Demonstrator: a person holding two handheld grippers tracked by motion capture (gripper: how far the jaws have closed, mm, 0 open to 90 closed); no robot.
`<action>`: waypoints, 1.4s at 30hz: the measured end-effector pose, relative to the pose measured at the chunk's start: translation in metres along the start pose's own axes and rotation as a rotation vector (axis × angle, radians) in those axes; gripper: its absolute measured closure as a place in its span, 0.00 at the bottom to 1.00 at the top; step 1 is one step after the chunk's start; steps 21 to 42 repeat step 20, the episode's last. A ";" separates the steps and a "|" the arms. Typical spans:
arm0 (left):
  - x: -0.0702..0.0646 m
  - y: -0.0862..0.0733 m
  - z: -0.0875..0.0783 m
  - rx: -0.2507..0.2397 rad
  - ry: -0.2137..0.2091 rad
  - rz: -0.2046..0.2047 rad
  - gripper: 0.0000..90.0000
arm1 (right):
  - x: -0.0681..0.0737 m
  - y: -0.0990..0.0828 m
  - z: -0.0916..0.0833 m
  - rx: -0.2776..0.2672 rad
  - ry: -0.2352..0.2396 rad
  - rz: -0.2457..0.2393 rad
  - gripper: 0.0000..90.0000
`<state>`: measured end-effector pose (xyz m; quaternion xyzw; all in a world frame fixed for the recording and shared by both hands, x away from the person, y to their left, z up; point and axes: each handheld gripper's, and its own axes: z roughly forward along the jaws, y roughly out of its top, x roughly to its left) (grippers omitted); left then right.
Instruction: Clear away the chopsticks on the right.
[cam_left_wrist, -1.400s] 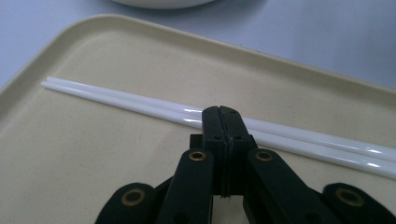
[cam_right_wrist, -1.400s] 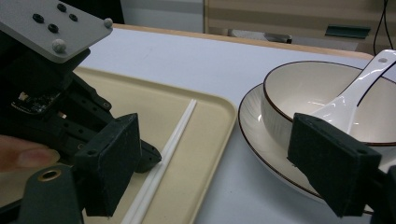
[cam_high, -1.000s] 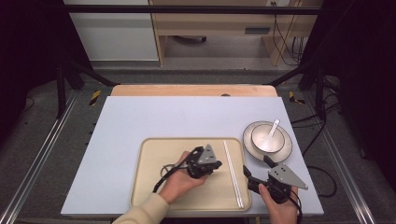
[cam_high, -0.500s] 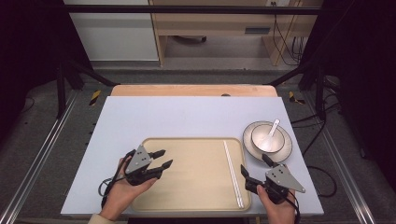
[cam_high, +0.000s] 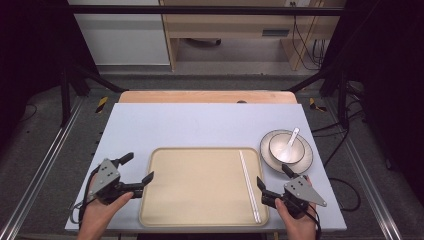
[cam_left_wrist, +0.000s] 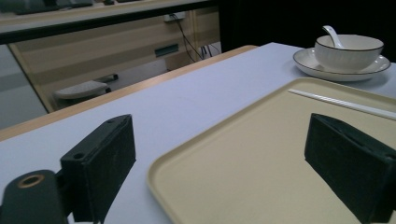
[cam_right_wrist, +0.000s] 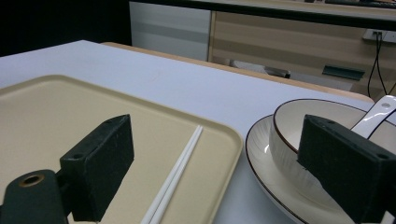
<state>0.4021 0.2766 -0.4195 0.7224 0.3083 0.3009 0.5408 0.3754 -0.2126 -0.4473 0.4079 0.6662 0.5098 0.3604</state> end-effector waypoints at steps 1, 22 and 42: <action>0.004 -0.003 -0.005 -0.004 0.009 -0.004 0.07 | 0.000 0.000 0.000 -0.001 -0.002 0.003 0.12; 0.046 -0.050 -0.048 -0.050 0.148 -0.094 0.02 | -0.005 -0.008 0.006 0.074 -0.022 0.007 0.05; 0.046 -0.050 -0.048 -0.050 0.148 -0.094 0.02 | -0.005 -0.008 0.006 0.074 -0.022 0.007 0.05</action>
